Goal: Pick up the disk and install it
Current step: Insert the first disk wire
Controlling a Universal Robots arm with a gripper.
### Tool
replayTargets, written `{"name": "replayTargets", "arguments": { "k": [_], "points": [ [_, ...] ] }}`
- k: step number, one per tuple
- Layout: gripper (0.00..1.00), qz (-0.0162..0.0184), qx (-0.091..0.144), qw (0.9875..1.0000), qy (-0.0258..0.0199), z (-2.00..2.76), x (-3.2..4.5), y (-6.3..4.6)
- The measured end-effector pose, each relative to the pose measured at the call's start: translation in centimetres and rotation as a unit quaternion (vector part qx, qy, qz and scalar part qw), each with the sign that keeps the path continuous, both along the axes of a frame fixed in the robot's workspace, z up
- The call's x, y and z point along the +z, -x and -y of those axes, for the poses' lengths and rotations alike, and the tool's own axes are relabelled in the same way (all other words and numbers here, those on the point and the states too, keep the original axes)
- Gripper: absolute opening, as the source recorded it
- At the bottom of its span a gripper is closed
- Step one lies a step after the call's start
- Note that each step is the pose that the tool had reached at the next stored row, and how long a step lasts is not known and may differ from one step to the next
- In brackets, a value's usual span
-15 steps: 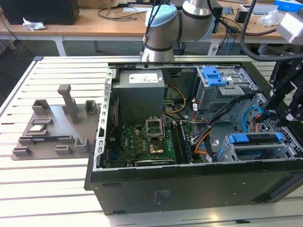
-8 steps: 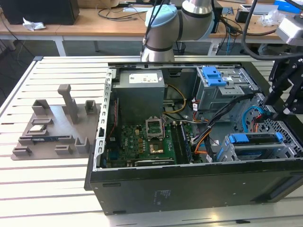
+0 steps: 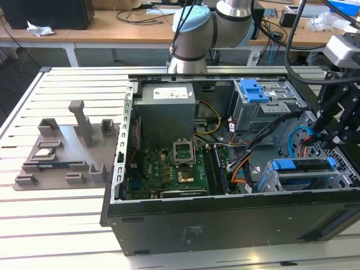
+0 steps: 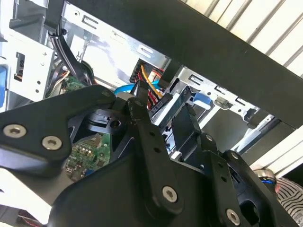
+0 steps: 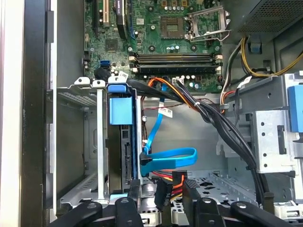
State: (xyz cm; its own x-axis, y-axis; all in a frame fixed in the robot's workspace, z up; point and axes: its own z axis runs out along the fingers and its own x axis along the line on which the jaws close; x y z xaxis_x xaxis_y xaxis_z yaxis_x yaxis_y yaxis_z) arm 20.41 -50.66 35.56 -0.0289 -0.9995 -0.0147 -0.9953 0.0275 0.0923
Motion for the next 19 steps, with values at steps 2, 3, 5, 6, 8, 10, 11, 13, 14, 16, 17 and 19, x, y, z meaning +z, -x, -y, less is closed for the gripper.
{"name": "replayTargets", "arguments": {
  "k": [2,3,5,6,8,10,11,13,14,16,17,19],
  "points": [
    [0.48,0.0,0.0,1.0,0.0001,0.0,0.01,-0.02],
    [0.47,0.0,0.0,1.0,0.0,0.0,0.0,-0.03],
    [0.34,0.0,0.0,1.0,0.0,0.0,0.0,-0.05],
    [0.28,0.0,0.0,1.0,0.0,0.0,0.0,-0.06],
    [0.2,0.0,0.0,1.0,0.0,0.0,0.0,-0.08],
    [0.2,0.0,0.0,1.0,0.0,0.0,0.0,-0.1],
    [0.2,0.0,0.0,1.0,0.0,0.0,0.0,-0.11],
    [0.2,0.0,0.0,1.0,0.0,0.0,0.0,-0.13],
    [0.2,0.0,0.0,1.0,0.0,0.0,0.0,-0.14],
    [0.2,0.0,0.0,1.0,0.0,0.0,0.0,-0.16],
    [0.22,0.0,0.0,1.0,0.0001,0.0,0.01,-0.17],
    [0.28,0.0,0.0,1.0,0.001,0.01,0.17,-0.18]
  ]
}}
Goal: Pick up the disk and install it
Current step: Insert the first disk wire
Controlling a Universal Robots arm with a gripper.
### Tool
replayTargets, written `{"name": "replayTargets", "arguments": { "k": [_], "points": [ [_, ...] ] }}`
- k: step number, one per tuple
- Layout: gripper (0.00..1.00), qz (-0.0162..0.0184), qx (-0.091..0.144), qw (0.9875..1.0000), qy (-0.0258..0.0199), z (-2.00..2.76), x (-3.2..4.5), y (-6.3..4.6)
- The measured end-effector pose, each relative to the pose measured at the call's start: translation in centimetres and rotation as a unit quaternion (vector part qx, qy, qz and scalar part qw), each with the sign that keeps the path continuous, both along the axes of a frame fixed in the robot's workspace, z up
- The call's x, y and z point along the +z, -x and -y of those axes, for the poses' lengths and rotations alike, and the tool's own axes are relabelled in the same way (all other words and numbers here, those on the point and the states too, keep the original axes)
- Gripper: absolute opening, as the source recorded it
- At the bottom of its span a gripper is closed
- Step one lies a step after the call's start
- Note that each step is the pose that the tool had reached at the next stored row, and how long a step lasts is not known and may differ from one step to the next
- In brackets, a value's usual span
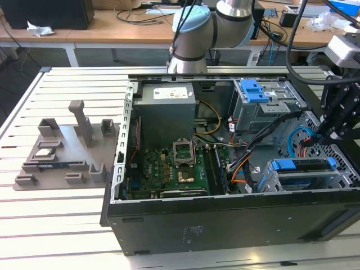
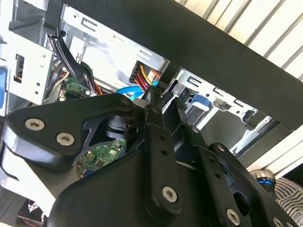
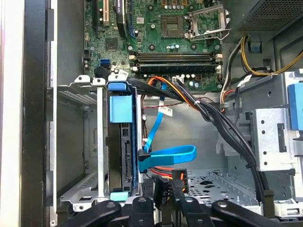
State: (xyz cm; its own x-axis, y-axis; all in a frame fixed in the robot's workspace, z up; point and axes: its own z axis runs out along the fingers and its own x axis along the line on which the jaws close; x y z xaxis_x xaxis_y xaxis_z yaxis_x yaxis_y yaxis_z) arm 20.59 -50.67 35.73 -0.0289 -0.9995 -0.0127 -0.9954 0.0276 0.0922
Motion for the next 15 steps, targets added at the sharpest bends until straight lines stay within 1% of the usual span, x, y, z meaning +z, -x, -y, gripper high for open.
{"name": "replayTargets", "arguments": {
  "k": [1,2,8,9,15],
  "points": [
    [0.28,0.0,0.0,1.0,0.0028,-0.01,0.4,0.0],
    [0.28,0.0,0.0,1.0,0.0046,-0.01,0.51,0.0],
    [0.27,0.0,0.0,1.0,0.0049,-0.01,0.52,0.0],
    [0.16,0.0,0.0,1.0,0.0048,-0.01,0.52,0.0],
    [0.16,0.0,0.0,1.0,0.005,0.03,0.53,0.0]
  ]
}}
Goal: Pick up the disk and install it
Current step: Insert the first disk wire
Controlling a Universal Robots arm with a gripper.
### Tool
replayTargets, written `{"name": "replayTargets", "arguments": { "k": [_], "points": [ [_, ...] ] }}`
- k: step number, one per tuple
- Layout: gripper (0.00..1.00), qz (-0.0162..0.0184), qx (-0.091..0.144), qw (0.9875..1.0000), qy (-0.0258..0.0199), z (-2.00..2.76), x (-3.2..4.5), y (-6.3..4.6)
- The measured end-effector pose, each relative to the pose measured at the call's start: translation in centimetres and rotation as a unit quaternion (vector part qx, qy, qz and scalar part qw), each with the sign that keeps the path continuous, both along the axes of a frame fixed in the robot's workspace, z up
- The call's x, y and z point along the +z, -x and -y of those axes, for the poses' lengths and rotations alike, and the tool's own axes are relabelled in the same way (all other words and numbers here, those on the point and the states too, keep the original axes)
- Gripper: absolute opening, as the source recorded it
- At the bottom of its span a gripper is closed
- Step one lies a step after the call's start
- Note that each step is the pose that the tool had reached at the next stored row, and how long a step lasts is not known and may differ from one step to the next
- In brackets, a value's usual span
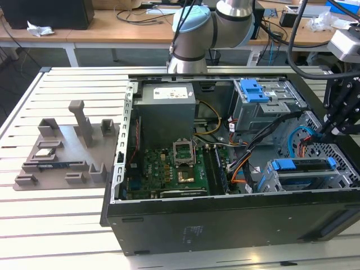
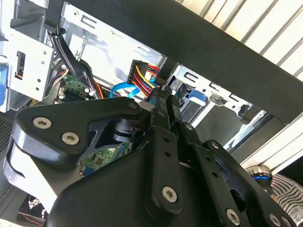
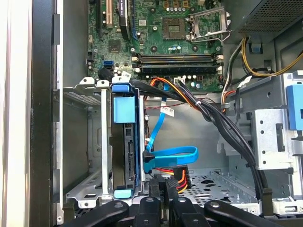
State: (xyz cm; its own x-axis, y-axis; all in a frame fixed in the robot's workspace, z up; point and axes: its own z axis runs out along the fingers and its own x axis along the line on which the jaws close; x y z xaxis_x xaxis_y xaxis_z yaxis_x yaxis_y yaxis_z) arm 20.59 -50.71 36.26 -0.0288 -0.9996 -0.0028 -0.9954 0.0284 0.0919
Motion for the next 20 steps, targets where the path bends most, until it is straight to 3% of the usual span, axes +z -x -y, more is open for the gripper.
{"name": "replayTargets", "arguments": {
  "k": [20],
  "points": [
    [0.16,0.0,0.0,1.0,-0.0028,0.47,-0.05,0.62]
  ]
}}
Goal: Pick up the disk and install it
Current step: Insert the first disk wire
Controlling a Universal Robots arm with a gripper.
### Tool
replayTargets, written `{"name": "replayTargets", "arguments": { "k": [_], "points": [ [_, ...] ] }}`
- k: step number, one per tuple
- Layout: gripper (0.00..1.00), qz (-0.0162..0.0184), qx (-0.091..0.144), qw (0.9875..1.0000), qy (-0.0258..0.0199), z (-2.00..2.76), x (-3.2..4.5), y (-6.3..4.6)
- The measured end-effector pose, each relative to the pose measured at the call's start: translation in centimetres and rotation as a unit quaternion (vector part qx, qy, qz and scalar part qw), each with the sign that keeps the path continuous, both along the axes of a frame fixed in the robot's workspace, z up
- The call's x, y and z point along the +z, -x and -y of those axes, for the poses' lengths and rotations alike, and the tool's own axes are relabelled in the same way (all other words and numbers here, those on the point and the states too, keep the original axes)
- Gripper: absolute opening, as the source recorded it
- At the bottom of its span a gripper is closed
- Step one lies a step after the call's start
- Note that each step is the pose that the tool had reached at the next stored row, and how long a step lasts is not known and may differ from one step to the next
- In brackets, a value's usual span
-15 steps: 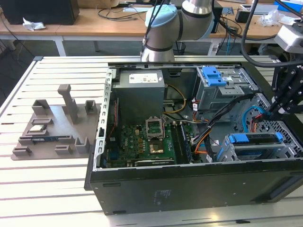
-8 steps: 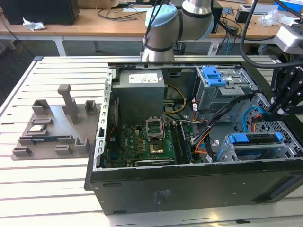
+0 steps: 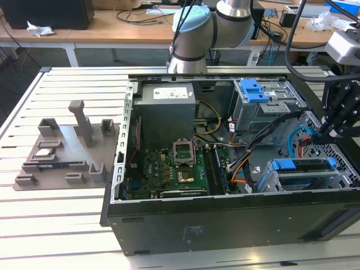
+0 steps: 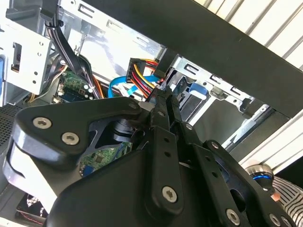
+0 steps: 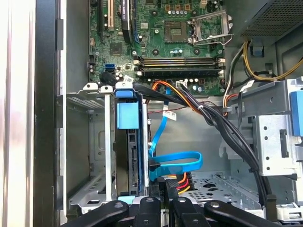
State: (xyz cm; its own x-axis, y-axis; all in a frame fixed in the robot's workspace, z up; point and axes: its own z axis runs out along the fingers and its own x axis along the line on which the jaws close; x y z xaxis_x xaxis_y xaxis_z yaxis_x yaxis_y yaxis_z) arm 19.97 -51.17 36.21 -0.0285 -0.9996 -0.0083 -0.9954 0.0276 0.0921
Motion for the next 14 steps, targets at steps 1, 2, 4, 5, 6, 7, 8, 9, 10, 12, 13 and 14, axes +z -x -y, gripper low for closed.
{"name": "replayTargets", "arguments": {
  "k": [1,2,4,5,6,7,8,9,10,12,13,14],
  "points": [
    [0.16,0.0,0.0,1.0,-0.0001,0.02,0.0,0.01],
    [0.16,-0.0001,0.0,1.0,-0.0002,0.03,-0.01,0.01],
    [0.16,0.0,0.0,1.0,-0.0006,0.06,-0.01,0.02],
    [0.16,0.0,0.0,1.0,-0.0011,0.07,-0.02,0.03],
    [0.16,0.0,0.0,1.0,-0.0013,0.08,-0.02,0.03],
    [0.16,0.0,0.0,1.0,-0.0015,0.08,-0.02,0.03],
    [0.16,0.0,0.0,1.0,-0.0021,0.1,-0.03,0.04],
    [0.16,0.0,0.0,1.0,-0.0028,0.11,-0.03,0.04],
    [0.16,0.0,0.0,1.0,-0.0033,0.11,-0.03,0.04],
    [0.16,0.0,0.0,1.0,-0.0036,0.14,-0.04,0.05],
    [0.16,0.0,0.0,1.0,-0.0036,0.22,-0.07,0.07],
    [0.16,0.0,0.0,1.0,-0.0036,0.32,-0.12,0.1]
  ]
}}
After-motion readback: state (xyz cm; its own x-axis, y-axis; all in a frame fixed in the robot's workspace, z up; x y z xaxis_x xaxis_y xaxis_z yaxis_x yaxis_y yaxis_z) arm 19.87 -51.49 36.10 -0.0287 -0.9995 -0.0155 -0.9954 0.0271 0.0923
